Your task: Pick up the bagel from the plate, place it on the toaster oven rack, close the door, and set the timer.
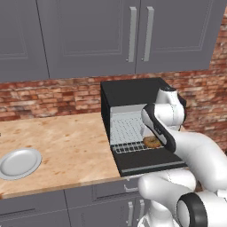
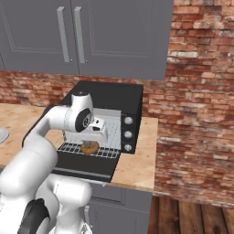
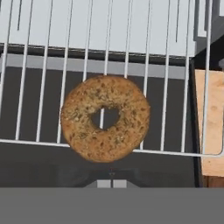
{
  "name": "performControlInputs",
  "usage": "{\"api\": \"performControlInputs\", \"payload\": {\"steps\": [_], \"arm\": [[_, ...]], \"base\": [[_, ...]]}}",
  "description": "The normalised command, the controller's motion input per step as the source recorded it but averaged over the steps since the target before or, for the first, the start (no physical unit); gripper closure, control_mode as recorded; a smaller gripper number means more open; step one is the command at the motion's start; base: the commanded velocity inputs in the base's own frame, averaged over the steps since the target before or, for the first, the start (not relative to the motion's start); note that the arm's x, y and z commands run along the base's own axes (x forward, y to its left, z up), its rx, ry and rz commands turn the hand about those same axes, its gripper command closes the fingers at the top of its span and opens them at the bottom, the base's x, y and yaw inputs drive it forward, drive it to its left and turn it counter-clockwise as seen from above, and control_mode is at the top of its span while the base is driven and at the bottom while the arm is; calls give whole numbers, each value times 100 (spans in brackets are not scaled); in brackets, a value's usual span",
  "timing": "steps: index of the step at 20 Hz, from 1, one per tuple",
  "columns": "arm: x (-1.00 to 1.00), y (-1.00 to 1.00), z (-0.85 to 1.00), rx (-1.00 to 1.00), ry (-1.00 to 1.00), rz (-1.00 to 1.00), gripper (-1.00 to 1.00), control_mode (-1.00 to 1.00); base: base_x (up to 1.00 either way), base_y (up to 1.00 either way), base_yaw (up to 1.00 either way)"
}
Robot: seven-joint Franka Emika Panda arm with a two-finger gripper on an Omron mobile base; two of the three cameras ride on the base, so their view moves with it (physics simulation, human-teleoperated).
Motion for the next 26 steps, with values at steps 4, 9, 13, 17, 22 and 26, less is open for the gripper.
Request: {"api": "performControlInputs", "payload": {"steps": [4, 9, 13, 17, 22, 26], "arm": [[-61, -15, 0, 0, 2, 1, 100, -100], [-45, 0, 0, 0, 7, 0, 100, -100], [1, 0, 0, 0, 6, 2, 100, -100], [4, 0, 0, 0, 7, 6, 100, -100], [0, 0, 0, 0, 6, 4, -100, -100], [0, 0, -13, 0, 1, 4, -100, -100]], "base": [[0, 0, 0], [0, 0, 0], [0, 0, 0], [0, 0, 0], [0, 0, 0], [0, 0, 0]]}}
